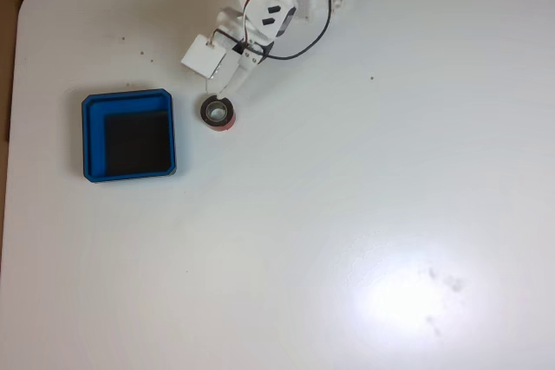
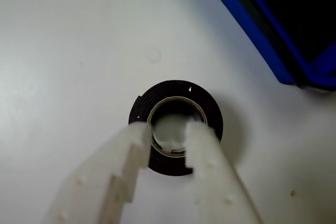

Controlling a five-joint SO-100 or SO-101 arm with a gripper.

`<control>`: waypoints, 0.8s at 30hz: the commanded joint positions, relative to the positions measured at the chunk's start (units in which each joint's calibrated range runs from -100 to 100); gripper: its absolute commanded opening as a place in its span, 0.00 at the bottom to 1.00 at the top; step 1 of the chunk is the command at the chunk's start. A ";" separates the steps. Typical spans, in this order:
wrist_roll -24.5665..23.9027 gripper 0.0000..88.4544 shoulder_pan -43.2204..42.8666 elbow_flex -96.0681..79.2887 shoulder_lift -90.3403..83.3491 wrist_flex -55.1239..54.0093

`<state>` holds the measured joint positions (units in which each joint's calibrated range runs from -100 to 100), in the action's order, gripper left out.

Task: Pick the red roll and drop it in the blue box

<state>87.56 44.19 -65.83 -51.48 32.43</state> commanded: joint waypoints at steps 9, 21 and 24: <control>0.44 0.01 0.51 15.07 16.20 -0.25; 0.35 0.01 -0.07 35.64 28.82 25.66; 0.35 0.01 -0.17 38.79 31.58 30.85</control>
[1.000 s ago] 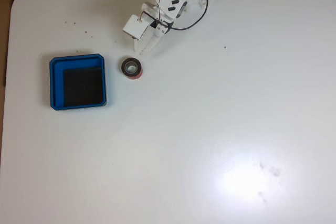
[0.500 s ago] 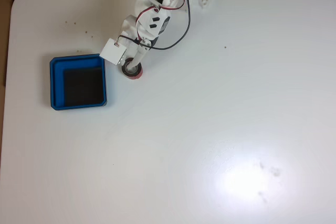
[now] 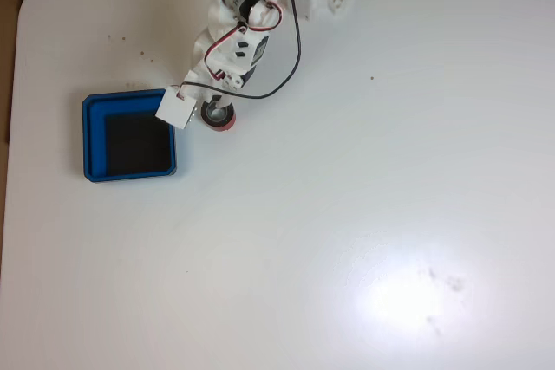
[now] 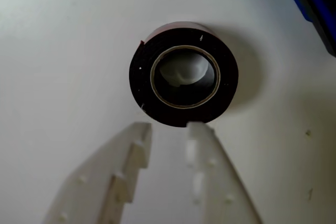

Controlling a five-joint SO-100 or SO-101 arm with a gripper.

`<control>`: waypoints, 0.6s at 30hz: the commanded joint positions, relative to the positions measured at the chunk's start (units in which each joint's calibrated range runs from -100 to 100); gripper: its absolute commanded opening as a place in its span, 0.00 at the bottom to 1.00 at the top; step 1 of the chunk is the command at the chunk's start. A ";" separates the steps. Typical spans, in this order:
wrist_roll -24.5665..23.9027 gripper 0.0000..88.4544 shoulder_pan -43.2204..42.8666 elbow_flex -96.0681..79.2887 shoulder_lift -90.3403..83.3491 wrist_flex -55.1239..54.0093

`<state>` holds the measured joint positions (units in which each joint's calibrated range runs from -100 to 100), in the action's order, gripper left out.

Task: Pick the red roll and drop it in the blue box

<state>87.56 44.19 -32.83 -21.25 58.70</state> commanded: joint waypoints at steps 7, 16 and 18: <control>0.35 0.01 -0.46 5.69 2.02 6.81; -0.27 0.05 -3.69 5.69 3.36 6.81; -0.27 0.10 -3.39 5.69 3.36 6.81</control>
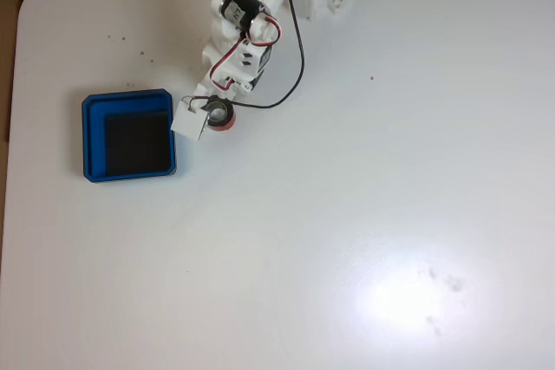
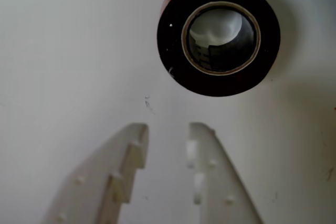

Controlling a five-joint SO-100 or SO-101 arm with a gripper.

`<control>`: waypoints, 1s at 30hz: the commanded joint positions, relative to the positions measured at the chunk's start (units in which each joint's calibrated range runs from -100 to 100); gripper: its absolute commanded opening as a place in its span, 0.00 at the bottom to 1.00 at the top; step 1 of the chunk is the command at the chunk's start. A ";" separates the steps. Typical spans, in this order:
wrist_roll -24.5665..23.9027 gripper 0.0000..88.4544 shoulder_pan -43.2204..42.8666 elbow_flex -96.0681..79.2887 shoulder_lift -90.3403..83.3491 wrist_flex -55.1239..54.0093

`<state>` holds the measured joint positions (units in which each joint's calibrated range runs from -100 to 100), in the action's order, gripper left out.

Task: Pick the red roll and drop it in the blue box

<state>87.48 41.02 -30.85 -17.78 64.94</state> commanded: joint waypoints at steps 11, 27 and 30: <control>0.26 0.24 0.26 3.72 1.73 -0.34; 0.17 0.24 0.75 3.72 6.83 -5.78; 0.17 0.24 0.85 3.81 8.33 -5.78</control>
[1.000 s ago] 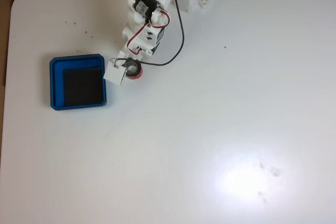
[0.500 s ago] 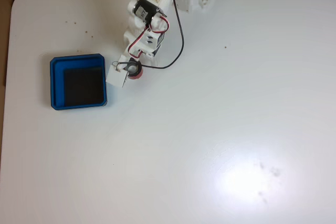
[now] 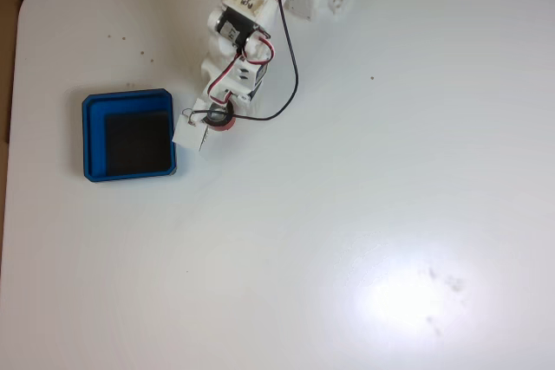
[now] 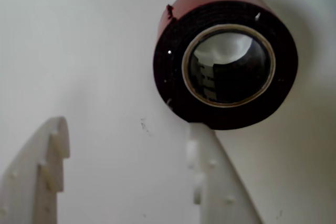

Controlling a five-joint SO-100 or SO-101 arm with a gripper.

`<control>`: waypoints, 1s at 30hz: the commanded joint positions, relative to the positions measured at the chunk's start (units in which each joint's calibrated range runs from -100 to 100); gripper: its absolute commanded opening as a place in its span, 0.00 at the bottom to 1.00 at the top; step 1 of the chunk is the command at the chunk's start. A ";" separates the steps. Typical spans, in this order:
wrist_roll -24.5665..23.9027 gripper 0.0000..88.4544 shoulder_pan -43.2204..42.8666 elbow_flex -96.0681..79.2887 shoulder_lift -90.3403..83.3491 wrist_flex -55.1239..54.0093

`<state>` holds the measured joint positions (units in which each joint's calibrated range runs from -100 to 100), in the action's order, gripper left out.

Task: Pick the red roll and drop it in the blue box

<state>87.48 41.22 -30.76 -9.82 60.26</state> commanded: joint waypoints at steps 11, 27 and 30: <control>0.17 0.24 0.65 3.72 3.30 -3.83; 0.17 0.24 0.75 3.54 7.06 -7.29; 0.17 0.24 0.75 3.54 7.90 -7.29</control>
<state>87.48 41.42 -30.49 -2.12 53.94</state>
